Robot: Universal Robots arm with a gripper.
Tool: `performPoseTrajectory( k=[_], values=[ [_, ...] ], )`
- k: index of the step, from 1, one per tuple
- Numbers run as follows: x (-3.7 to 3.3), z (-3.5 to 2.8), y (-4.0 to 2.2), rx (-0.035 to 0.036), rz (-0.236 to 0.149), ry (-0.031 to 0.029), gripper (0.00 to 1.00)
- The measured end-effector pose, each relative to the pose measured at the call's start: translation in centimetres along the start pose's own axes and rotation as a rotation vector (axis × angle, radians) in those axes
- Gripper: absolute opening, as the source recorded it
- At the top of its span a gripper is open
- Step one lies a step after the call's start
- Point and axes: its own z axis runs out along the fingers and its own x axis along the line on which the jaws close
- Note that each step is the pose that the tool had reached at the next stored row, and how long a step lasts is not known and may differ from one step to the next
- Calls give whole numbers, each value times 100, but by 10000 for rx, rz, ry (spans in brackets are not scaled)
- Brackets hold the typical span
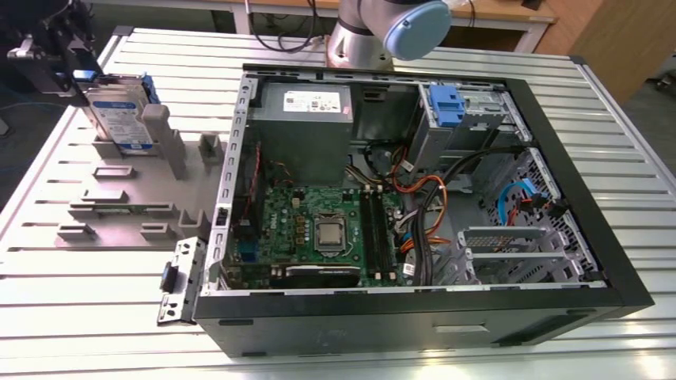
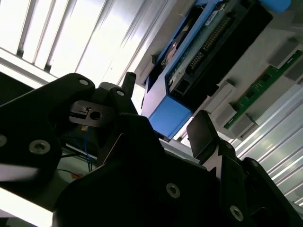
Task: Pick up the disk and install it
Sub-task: 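Pick up the disk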
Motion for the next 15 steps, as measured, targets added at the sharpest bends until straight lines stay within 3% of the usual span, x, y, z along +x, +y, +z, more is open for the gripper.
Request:
performPoseTrajectory(
  k=[11,15],
  values=[
    [-8,97,1,2,-2,0,71],
    [-7,99,1,-1,-4,10,71]
  ],
)
